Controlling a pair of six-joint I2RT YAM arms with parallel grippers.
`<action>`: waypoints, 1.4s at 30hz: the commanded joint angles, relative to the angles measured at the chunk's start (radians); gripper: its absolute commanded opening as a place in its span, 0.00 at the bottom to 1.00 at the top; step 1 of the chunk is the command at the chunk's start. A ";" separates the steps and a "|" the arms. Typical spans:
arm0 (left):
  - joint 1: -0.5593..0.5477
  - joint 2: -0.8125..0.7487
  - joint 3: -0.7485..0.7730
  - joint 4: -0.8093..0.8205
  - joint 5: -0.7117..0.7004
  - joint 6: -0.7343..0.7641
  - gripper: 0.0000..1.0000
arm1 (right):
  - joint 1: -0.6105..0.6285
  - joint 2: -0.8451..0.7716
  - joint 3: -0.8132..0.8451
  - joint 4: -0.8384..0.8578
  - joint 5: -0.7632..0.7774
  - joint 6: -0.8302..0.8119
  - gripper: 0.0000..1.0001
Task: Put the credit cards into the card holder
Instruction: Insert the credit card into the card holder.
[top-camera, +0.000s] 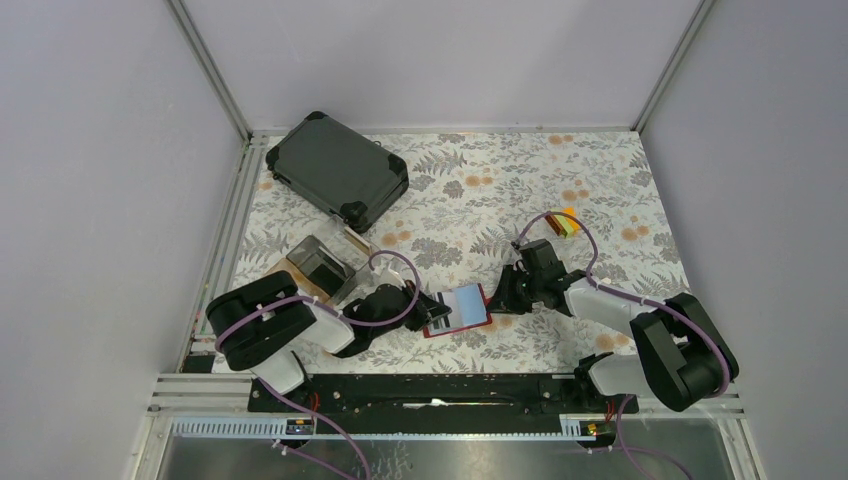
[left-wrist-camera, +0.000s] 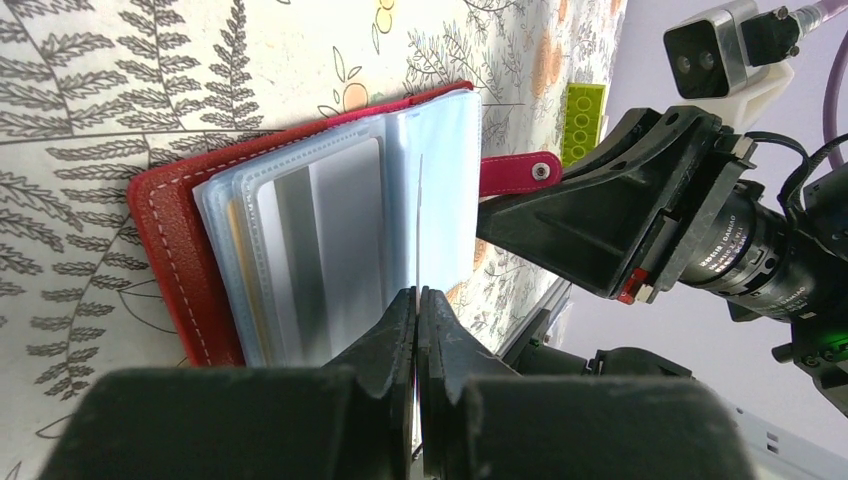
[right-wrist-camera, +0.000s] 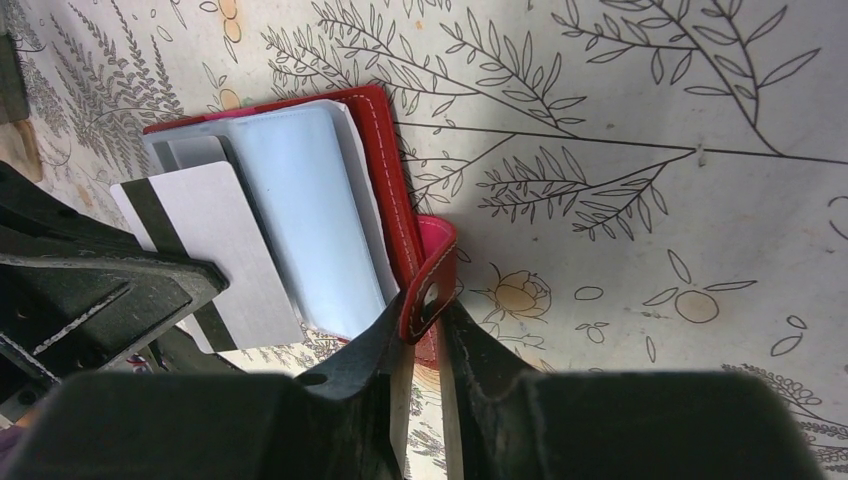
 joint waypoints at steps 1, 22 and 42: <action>0.005 0.018 -0.003 0.064 -0.024 0.011 0.00 | -0.005 0.019 -0.002 -0.043 0.036 -0.013 0.21; 0.010 0.097 0.005 0.097 -0.027 -0.022 0.00 | -0.005 0.012 -0.004 -0.052 0.047 -0.011 0.17; 0.011 0.163 0.000 0.169 -0.051 -0.030 0.00 | -0.005 0.010 -0.006 -0.058 0.045 -0.012 0.14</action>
